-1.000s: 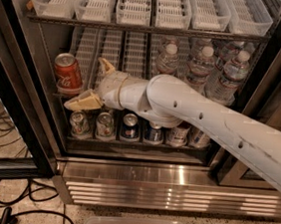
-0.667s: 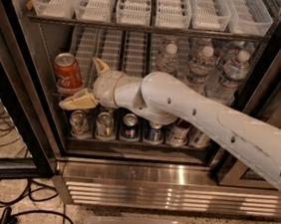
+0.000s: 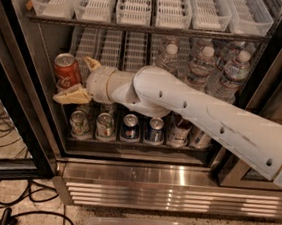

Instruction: Pick coke can from middle shelf of fridge

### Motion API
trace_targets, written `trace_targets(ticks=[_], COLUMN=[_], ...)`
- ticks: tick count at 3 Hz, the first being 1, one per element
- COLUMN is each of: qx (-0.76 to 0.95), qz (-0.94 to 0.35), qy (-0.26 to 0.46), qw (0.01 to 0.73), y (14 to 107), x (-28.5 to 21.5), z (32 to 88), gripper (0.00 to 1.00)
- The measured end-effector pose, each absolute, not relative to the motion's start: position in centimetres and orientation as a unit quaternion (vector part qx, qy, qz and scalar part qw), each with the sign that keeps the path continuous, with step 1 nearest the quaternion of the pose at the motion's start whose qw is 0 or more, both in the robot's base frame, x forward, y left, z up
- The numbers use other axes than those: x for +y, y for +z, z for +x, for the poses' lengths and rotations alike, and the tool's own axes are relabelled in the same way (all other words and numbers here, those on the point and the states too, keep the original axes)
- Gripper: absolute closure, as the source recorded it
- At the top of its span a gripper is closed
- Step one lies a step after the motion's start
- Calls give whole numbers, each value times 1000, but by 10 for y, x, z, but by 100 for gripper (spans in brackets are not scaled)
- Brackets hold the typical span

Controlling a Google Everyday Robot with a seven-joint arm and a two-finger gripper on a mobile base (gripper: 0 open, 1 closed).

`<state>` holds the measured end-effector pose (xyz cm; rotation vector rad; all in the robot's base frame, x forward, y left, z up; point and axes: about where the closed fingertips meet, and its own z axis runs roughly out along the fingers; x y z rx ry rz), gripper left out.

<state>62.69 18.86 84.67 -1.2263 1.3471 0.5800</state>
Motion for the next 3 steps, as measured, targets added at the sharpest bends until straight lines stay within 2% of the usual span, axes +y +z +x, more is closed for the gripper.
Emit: trace_targets(ticks=[3], qx=[570], qz=[-514], qy=[276], qw=[579], y=[845], x=[200], z=[641], gripper=[22])
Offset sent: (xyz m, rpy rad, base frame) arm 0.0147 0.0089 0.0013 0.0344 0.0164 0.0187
